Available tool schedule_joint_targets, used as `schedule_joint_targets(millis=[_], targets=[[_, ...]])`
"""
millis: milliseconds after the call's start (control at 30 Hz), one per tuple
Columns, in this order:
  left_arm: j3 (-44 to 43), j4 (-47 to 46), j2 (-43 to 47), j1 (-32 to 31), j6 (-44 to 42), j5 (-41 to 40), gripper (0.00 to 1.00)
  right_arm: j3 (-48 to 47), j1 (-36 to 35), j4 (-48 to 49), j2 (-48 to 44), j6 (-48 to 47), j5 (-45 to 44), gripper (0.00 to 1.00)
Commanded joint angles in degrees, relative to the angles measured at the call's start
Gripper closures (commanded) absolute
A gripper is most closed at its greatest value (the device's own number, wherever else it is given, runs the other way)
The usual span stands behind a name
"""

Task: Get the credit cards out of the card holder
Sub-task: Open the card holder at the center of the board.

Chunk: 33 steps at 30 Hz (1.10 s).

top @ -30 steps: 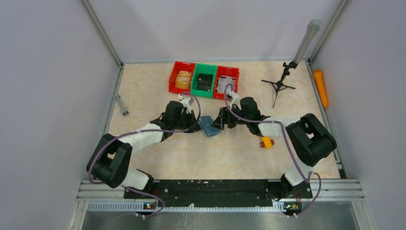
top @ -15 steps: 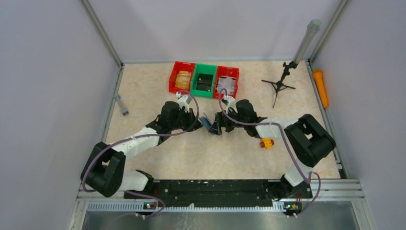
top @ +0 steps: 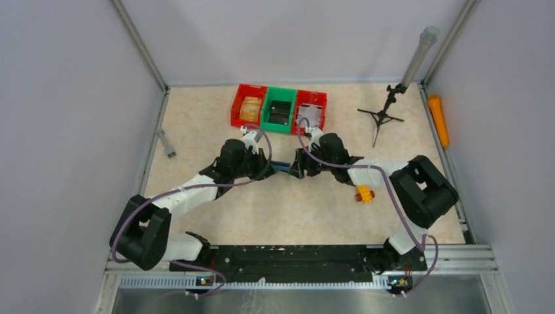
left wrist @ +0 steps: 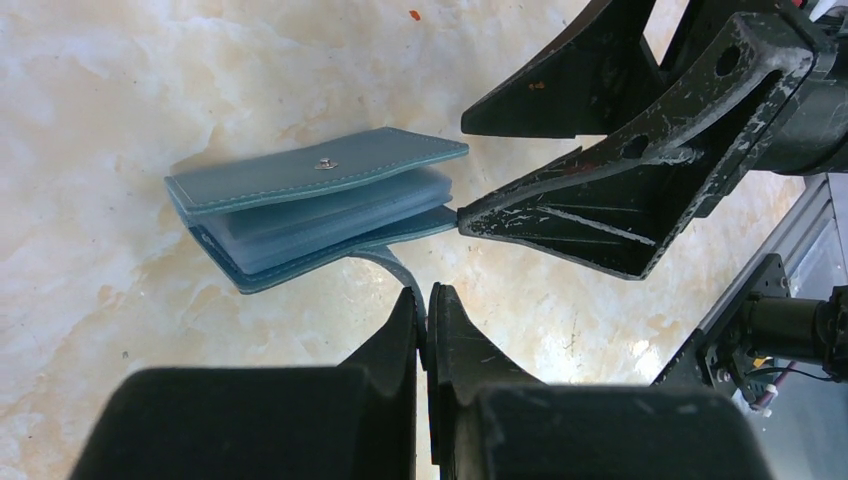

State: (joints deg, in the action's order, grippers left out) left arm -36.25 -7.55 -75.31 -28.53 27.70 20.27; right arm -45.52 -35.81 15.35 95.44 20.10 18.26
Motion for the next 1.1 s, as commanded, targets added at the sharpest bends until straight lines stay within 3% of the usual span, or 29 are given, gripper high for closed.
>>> schedule_joint_targets(millis=[0, 167, 300, 600, 1000, 1067], targets=[[-0.3, -2.6, 1.8, 0.2, -1.1, 0.3, 1.00, 0.6, 0.5, 1.8, -2.0, -0.1, -0.9, 0.28], [0.3, -4.7, 1.7, 0.2, -1.1, 3.8, 1.00, 3.3, 0.5, 4.8, -5.3, -0.4, -1.3, 0.12], [0.8, -5.5, 1.7, 0.2, -1.3, 5.5, 1.00, 4.5, 0.5, 5.7, -7.0, -1.0, -2.2, 0.08], [-1.3, -5.0, -2.6, -0.3, -1.7, 9.5, 1.00, 4.6, 0.5, 6.6, -6.7, -1.2, -1.1, 0.12], [-1.4, -3.7, -1.5, -0.4, -2.5, 7.0, 1.00, 0.1, -0.6, 1.7, -1.0, -3.5, 2.3, 0.16], [-1.6, -2.7, -1.4, -0.5, -2.8, 5.7, 1.00, -0.3, -0.6, 0.2, -1.0, -3.4, -0.4, 0.25]])
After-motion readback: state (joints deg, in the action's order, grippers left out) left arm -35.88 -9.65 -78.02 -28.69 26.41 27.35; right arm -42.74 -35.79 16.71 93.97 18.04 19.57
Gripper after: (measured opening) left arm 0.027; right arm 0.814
